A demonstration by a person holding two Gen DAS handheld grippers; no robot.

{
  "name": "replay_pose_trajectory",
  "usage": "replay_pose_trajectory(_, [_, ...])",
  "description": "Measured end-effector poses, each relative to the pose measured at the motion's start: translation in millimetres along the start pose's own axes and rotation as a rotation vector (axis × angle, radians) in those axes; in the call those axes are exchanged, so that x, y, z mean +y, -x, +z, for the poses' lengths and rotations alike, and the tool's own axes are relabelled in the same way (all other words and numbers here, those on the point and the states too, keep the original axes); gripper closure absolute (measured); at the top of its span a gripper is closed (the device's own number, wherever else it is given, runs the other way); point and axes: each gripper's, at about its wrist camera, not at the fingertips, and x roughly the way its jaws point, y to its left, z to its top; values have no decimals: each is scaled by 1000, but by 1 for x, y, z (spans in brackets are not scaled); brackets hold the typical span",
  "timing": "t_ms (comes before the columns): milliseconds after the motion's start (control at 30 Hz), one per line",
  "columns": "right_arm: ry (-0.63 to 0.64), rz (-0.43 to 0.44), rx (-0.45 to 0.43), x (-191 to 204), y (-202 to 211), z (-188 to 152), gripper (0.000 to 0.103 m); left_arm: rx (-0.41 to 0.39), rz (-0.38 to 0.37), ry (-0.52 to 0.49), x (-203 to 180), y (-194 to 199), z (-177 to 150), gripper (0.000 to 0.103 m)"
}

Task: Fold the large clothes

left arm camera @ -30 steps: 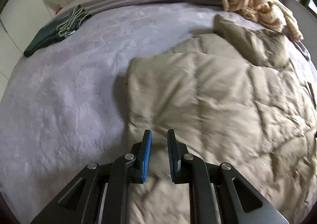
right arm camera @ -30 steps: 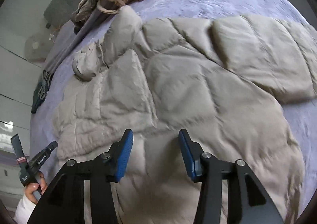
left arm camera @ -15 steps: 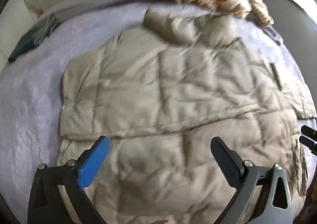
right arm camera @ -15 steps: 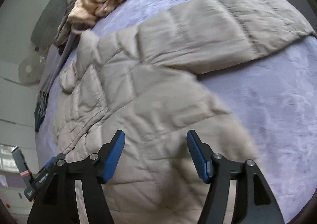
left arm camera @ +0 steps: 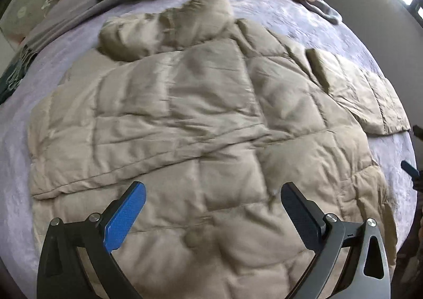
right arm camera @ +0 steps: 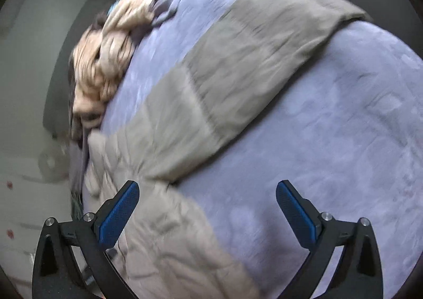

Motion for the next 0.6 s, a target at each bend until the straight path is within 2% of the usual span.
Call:
replay_pose_trajectory(100, [-44, -10, -28, -19, 5, 22, 0, 3, -1, -18, -17, -2, 3, 1])
replay_pose_trajectory(167, [-93, 21, -25, -36, 4, 37, 0, 2, 1, -24, -27, -3, 5, 1])
replay_pose_trajectory(400, [-331, 194, -93, -85, -9, 89, 0, 0, 1, -31, -47, -9, 16, 1])
replay_pose_trajectory(600, [-472, 322, -135, -100, -20, 120, 2, -15, 0, -36, -53, -9, 25, 1])
